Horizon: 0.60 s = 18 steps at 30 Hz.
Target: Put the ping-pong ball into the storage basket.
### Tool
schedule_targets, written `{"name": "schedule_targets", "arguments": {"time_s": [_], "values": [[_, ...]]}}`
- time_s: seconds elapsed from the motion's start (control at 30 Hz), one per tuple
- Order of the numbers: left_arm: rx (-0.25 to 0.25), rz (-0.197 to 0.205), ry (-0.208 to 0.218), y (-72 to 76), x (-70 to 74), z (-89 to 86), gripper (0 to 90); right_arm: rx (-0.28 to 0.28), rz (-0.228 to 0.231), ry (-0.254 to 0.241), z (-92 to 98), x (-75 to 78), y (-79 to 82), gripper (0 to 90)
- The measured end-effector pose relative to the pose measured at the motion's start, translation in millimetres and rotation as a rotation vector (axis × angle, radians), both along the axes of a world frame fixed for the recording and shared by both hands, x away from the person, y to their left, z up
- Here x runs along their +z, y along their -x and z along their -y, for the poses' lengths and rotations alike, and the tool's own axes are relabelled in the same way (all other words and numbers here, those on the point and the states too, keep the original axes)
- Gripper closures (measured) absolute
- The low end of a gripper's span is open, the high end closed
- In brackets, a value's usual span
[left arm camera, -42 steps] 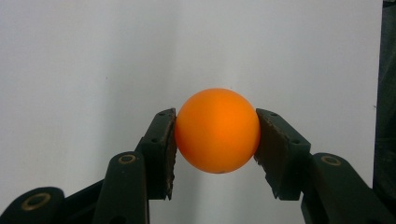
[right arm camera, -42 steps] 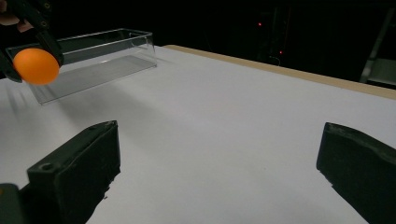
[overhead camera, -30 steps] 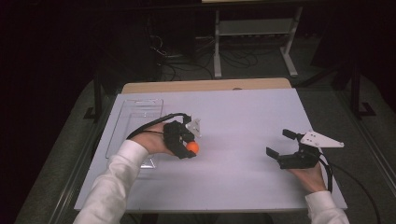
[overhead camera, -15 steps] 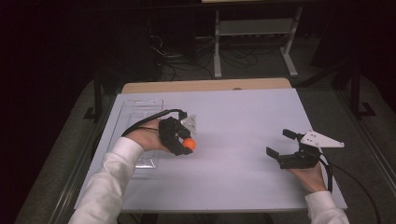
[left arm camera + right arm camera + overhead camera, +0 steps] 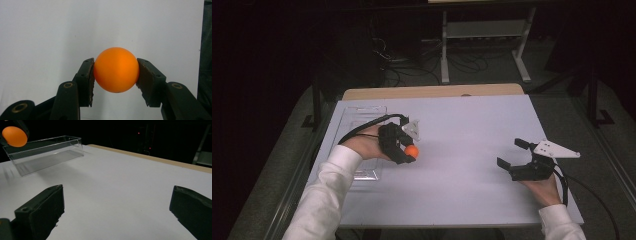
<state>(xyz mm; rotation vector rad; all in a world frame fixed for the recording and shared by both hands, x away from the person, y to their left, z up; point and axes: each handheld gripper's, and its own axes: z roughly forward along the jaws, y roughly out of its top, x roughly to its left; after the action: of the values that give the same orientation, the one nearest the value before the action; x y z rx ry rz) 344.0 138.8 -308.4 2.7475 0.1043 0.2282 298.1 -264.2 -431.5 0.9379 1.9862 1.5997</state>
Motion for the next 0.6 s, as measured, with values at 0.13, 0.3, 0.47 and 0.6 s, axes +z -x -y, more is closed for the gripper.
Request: {"name": "schedule_targets", "arguments": {"time_s": [0.13, 0.3, 0.47, 0.6], "values": [[0.006, 0.003, 0.001, -0.2, 3.9, -3.3, 51.1, 0.000, 0.000, -0.002, 0.1, 0.1, 0.1, 0.0], [0.014, 0.008, 0.009, 0.9, 7.7, -8.5, 51.1, 0.000, -0.001, -0.003, 0.1, 0.1, 0.0, 0.0], [0.026, 0.018, 0.006, 0.6, 12.7, -14.7, 51.1, -0.001, -0.001, -0.003, 0.3, 0.0, 0.0, 0.0], [0.036, 0.027, 0.000, 1.0, 16.5, -19.5, 51.1, -0.001, -0.001, -0.003, 0.2, -0.1, -0.1, 0.0]]}}
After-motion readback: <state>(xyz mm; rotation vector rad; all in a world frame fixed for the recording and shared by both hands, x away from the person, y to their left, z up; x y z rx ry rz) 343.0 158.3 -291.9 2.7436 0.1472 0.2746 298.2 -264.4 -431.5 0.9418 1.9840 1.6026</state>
